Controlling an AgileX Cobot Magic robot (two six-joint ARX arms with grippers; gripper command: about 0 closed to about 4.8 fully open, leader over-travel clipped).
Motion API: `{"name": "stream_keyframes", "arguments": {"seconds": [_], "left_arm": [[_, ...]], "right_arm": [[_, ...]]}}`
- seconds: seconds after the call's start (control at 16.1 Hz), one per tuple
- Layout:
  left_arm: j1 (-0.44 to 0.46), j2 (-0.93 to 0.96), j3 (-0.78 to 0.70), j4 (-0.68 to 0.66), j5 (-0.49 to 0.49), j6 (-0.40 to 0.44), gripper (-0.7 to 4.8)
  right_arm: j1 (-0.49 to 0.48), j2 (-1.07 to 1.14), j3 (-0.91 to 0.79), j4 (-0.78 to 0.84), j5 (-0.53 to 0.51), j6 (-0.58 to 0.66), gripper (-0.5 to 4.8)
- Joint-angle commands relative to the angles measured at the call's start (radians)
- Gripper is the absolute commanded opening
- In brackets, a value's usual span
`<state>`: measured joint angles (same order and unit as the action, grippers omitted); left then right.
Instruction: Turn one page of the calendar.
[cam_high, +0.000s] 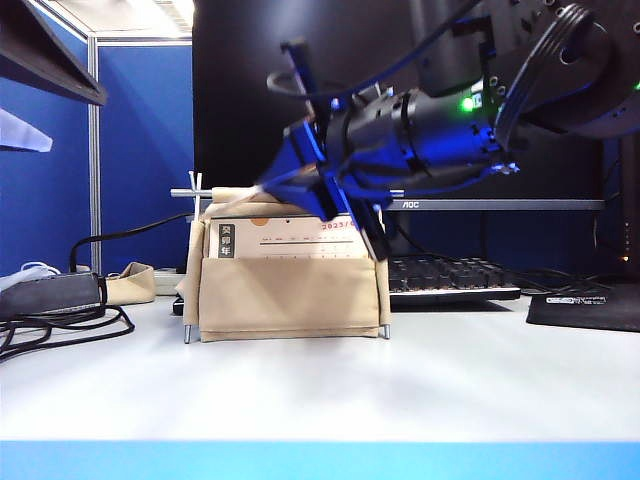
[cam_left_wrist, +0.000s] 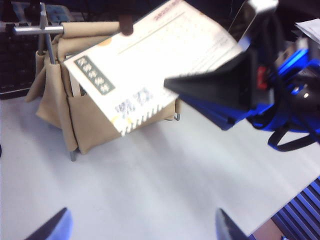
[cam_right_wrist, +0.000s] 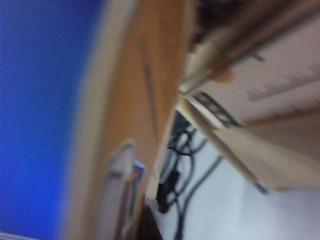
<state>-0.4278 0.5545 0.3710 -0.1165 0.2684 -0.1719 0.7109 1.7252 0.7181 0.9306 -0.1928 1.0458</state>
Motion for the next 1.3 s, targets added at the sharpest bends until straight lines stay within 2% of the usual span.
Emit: {"name": "stream_keyframes", "arguments": {"seconds": [0.06, 0.31, 0.75, 0.87, 0.99, 1.12, 1.3], "left_arm": [[0.0, -0.001, 0.004, 0.008, -0.002, 0.007, 3.74], [0.0, -0.001, 0.004, -0.013, 0.002, 0.007, 3.73], [0.0, -0.002, 0.004, -0.027, 0.009, 0.007, 3.73], [0.0, -0.002, 0.004, -0.013, 0.01, 0.007, 3.74], [0.0, -0.002, 0.004, -0.002, 0.027, 0.007, 3.73], [0.0, -0.002, 0.004, -0.001, 0.032, 0.007, 3.73], [0.0, -0.002, 0.004, -0.002, 0.048, 0.007, 3.73]], "right_arm": [[0.003, -0.004, 0.007, 0.103, -0.039, -0.002, -0.02], [-0.001, -0.005, 0.008, 0.242, -0.044, 0.032, -0.01], [-0.032, -0.004, 0.016, 0.327, 0.009, 0.038, -0.01], [-0.055, -0.003, 0.064, 0.317, -0.024, 0.039, -0.01], [-0.068, -0.003, 0.147, 0.225, -0.076, 0.017, 0.0], [-0.079, -0.003, 0.236, 0.101, -0.072, -0.037, 0.45], [-0.102, -0.003, 0.256, 0.026, -0.035, -0.062, 0.54]]}}
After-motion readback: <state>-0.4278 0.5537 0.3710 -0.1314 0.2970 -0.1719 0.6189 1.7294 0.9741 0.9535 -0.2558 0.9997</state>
